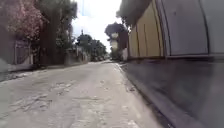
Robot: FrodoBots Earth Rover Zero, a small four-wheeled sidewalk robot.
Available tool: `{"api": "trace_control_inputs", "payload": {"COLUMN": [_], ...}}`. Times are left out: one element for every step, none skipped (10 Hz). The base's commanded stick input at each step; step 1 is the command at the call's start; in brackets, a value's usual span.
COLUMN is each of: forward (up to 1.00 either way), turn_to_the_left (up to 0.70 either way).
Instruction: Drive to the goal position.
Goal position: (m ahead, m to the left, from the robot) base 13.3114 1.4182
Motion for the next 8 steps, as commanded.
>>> {"api": "trace_control_inputs", "payload": {"forward": [1.0, 1.0, 1.0, 1.0, 1.0, 1.0, 1.0, 1.0], "turn_to_the_left": [0.0, 0.0, 0.0, 0.0, 0.0, 0.0, 0.0, 0.0]}}
